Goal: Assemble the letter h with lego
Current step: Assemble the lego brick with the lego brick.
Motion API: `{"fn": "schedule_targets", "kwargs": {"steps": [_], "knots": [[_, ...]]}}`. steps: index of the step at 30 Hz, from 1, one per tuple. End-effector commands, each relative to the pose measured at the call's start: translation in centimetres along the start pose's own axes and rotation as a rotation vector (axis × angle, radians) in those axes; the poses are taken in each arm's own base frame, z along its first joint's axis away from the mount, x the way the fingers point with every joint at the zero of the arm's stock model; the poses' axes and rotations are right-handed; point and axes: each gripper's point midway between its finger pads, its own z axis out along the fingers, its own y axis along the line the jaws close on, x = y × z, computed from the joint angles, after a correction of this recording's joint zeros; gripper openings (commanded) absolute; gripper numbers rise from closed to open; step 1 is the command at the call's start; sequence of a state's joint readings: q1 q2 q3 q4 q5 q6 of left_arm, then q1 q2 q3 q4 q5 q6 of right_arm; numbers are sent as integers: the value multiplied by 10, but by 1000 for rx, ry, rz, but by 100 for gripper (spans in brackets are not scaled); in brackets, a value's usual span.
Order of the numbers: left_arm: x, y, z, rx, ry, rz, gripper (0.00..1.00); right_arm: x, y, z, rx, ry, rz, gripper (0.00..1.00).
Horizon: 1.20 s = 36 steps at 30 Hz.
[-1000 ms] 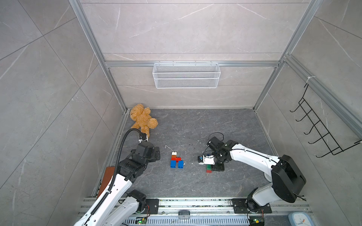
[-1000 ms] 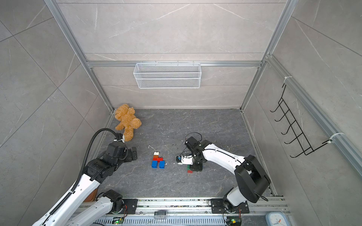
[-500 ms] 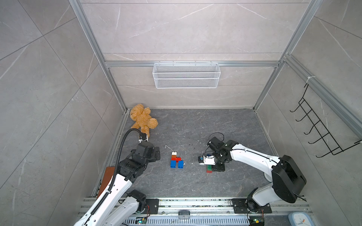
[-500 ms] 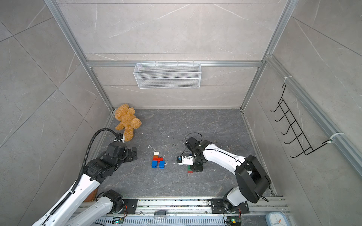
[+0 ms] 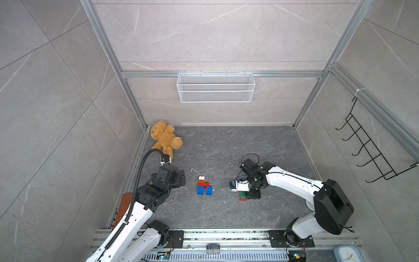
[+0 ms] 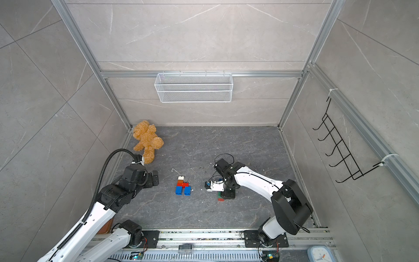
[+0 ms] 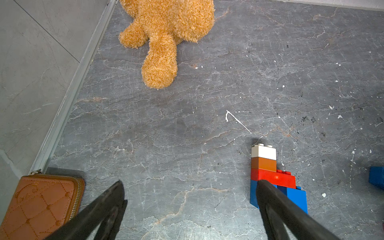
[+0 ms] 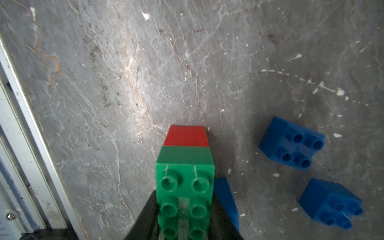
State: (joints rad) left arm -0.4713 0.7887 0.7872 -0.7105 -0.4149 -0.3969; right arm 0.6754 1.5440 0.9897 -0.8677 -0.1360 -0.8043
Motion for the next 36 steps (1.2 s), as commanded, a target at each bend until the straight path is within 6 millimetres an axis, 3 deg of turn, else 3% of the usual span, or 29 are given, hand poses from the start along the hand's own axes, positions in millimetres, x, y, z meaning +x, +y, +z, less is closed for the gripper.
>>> {"fn": "schedule_targets", "kwargs": {"steps": [1, 6, 16, 32, 36], "knots": [[-11, -3, -8, 21, -34, -8, 100, 18, 20, 22, -116, 96, 34, 0], [-11, -3, -8, 25, -34, -10, 100, 24, 18, 26, -100, 138, 29, 0], [-13, -2, -9, 20, -42, -12, 100, 12, -11, -2, 98, 91, -11, 0], [-12, -2, -6, 12, -31, -7, 100, -3, -3, -18, 15, 95, 18, 0], [-12, -3, -6, 13, -29, -7, 100, 1, 0, -21, 24, 94, 15, 0]]}}
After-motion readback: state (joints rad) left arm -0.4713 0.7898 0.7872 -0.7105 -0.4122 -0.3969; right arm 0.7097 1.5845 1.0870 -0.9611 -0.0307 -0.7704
